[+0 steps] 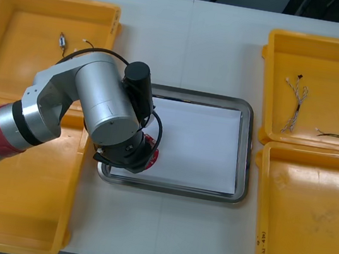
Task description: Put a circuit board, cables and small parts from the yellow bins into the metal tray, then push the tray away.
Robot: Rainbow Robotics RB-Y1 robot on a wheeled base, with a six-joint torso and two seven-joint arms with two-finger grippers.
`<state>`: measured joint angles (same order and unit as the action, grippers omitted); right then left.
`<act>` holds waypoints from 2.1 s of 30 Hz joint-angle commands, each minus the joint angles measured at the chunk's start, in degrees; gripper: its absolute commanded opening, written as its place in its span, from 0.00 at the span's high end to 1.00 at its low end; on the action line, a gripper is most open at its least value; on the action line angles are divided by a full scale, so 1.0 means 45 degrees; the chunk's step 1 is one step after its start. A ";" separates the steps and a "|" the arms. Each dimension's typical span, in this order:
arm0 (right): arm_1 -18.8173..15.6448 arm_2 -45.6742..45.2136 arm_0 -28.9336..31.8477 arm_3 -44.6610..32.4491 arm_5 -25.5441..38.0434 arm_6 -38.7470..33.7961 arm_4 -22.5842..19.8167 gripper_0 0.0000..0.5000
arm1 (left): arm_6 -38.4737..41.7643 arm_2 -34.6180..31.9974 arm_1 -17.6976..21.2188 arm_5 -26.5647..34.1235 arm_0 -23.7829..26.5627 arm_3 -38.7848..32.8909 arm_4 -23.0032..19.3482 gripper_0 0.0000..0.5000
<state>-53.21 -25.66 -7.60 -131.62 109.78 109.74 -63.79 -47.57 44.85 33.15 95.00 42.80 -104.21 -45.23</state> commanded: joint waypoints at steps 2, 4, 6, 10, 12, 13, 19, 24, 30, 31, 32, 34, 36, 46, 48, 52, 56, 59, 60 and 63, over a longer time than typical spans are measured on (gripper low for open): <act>-0.0891 0.0116 -0.0577 -0.0302 0.0049 0.0457 -0.0180 1.00 | -0.0249 0.0171 -0.0218 -0.0134 0.0567 -0.0143 0.0129 0.12; -0.0930 0.0116 -0.0596 -0.0302 0.0049 0.0457 -0.0180 1.00 | -0.0249 0.0151 -0.0218 -0.0134 0.0567 -0.0143 0.0129 0.00; -0.0930 0.0116 -0.0596 -0.0321 0.0049 0.0496 -0.0239 1.00 | -0.0249 0.0073 -0.0199 -0.0114 0.0567 -0.0163 0.0110 0.00; -0.0911 0.0330 -0.0655 -0.0341 0.0049 0.0594 -0.0239 1.00 | -0.0268 -0.0181 -0.0140 0.0042 0.0547 -0.0280 0.0012 0.00; -0.0950 0.0545 -0.0694 -0.0400 0.0049 0.0652 -0.0161 1.00 | -0.0268 -0.0396 -0.0081 0.0257 0.0547 -0.0456 -0.0086 0.00; -0.0950 0.0643 -0.0714 -0.0458 0.0049 0.0672 -0.0122 1.00 | -0.0268 -0.0552 -0.0081 0.0433 0.0547 -0.0553 -0.0105 0.00; -0.0950 0.1190 -0.0909 -0.1220 0.0049 0.0730 -0.0083 1.00 | -0.0288 -0.1802 0.0055 0.1858 0.0547 -0.1432 -0.0457 0.00; -0.0950 0.1424 -0.0967 -0.1630 0.0049 0.0730 -0.0180 1.00 | -0.0346 -0.3072 0.0133 0.2815 0.0547 -0.1940 -0.0847 0.00; -0.0950 0.1541 -0.1026 -0.1630 0.0049 0.0769 -0.0532 1.00 | -0.0483 -0.4693 0.0133 0.3334 0.0547 -0.2194 -0.1140 0.00; -0.0950 0.1561 -0.1065 -0.1630 0.0049 0.0789 -0.0649 1.00 | -0.0502 -0.4947 0.0133 0.3334 0.0547 -0.2194 -0.1140 0.00; -0.0950 0.1580 -0.1124 -0.1630 0.0049 0.0808 -0.0708 1.00 | -0.0502 -0.5122 0.0114 0.3334 0.0547 -0.2194 -0.1121 0.00; -0.0950 0.1815 -0.1319 -0.1630 0.0049 0.0828 -0.0786 1.00 | -0.0502 -0.5474 0.0114 0.3334 0.0547 -0.2194 -0.0965 0.00; -0.0989 0.2166 -0.1612 -0.1630 0.0049 0.0828 -0.0825 1.00 | -0.0502 -0.5767 0.0133 0.3334 0.0547 -0.2174 -0.0730 0.00; -0.0970 0.3983 -0.3311 -0.1630 0.0049 0.0750 -0.0766 1.00 | -0.0463 -0.7349 0.0114 0.3334 0.0547 -0.1647 0.0129 0.00; -0.0989 0.4549 -0.3760 -0.1630 0.0049 0.0750 -0.0610 1.00 | -0.0522 -0.7720 0.0114 0.3334 0.0547 -0.1413 0.0227 0.00; -0.0970 0.5721 -0.4737 -0.1571 0.0049 0.0750 -0.0317 1.00 | -0.0620 -0.8228 0.0114 0.3334 0.0547 -0.1042 0.0461 0.00; -0.0677 0.6815 -0.5694 -0.1396 0.0049 0.0672 -0.0004 1.00 | -0.0639 -0.8540 0.0133 0.3334 0.0547 -0.0924 0.1125 0.00; -0.0325 0.7362 -0.6280 -0.1200 0.0049 0.0652 0.0113 1.00 | -0.0581 -0.8560 0.0114 0.3334 0.0547 -0.0670 0.1633 0.00; -0.0149 0.7635 -0.6573 -0.1122 0.0049 0.0652 0.0113 1.00 | -0.0502 -0.8560 0.0114 0.3334 0.0547 -0.0612 0.1946 0.00; 0.0300 0.8241 -0.7198 -0.0907 0.0049 0.0613 0.0191 1.00 | -0.0424 -0.8579 0.0094 0.3334 0.0547 -0.0260 0.2610 0.00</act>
<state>-54.30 8.52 -35.25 -136.63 109.81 111.37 -63.71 -47.61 7.77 33.17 109.55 42.99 -106.43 -36.24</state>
